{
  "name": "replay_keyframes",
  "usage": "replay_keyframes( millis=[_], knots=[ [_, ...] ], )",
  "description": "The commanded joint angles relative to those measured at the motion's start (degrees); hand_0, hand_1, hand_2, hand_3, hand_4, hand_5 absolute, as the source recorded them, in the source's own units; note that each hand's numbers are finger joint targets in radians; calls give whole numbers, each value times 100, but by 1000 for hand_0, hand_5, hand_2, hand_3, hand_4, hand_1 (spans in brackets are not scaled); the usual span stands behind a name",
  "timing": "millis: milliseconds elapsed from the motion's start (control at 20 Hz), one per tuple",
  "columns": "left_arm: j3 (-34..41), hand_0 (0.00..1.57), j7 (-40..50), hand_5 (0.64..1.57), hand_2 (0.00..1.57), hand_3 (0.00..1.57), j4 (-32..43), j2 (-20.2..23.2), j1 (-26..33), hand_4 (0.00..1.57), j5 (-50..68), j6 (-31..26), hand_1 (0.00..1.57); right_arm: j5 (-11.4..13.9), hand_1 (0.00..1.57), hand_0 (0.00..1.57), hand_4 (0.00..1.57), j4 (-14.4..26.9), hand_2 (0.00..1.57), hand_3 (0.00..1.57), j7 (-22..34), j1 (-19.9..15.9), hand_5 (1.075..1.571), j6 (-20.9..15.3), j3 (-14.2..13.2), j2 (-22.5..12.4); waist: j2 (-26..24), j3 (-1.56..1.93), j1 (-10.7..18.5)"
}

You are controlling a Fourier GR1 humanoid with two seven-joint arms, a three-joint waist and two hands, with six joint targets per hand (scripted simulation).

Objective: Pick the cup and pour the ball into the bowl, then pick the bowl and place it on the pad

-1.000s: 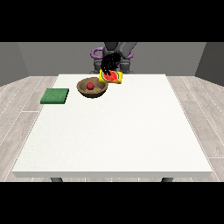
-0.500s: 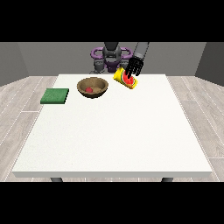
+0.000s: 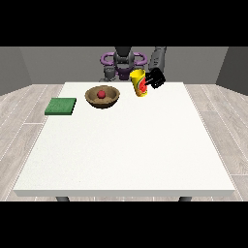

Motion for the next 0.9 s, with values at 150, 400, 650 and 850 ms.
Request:
replay_keyframes(
  millis=[150,400,650,850],
  knots=[
    [1199,409,-1144,1569,0,0,-862,-136,131,262,2470,-2468,409,333,0,0,528,-96,0,0,8,32,1564,-367,210,282,410,37,688],
    [1877,0,-1788,1557,0,0,-377,824,170,0,3301,-4154,0,878,0,0,488,-996,0,0,179,-128,1566,-824,757,575,1150,86,422],
    [2062,0,-1033,1537,0,0,-165,1941,-483,0,3556,-5021,0,1298,0,0,484,-431,0,0,-274,-136,1569,-997,936,846,1542,111,563],
    [2119,0,-534,1515,0,0,-255,2556,-854,0,3555,-5045,0,1308,0,0,477,393,0,0,-892,41,1570,-853,876,954,1593,120,525]
  ],
)
